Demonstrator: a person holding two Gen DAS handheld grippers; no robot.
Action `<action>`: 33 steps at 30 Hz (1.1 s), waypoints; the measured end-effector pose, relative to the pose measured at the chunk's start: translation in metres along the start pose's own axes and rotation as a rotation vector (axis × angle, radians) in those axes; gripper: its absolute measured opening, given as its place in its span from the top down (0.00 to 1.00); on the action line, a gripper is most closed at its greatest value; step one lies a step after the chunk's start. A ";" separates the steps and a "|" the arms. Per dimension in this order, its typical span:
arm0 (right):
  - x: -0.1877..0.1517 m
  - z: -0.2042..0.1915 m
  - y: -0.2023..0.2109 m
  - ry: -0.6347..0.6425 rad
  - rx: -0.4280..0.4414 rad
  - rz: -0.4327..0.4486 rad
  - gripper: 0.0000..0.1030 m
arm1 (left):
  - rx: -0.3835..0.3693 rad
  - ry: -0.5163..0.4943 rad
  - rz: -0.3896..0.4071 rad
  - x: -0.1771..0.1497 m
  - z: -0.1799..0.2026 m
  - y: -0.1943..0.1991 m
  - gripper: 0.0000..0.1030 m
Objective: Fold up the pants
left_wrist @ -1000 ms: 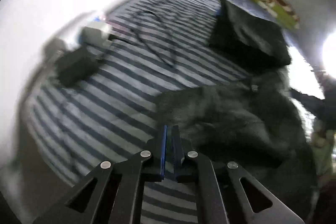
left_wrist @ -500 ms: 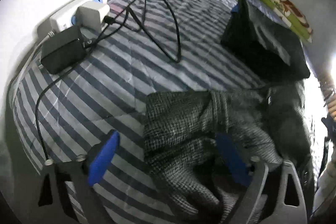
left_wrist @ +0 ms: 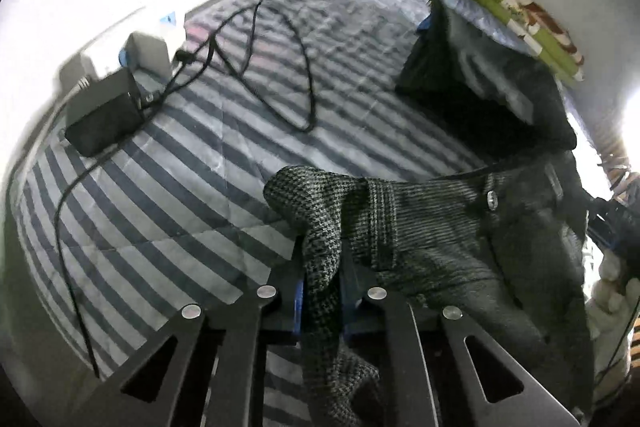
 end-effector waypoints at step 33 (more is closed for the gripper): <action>-0.103 -0.050 0.516 0.239 -0.533 0.801 0.94 | -0.424 -0.535 0.379 0.000 0.369 0.274 0.90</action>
Point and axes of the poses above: each gripper's, at about its wrist camera, not at the fingertips, and y roughly against the way its jaws point, z to its right, x to its top, the point moved 2 cm from there along -y, roughly the way its jaws point, and after that the axes turned 5 degrees about -x, right-handed, at the moved point
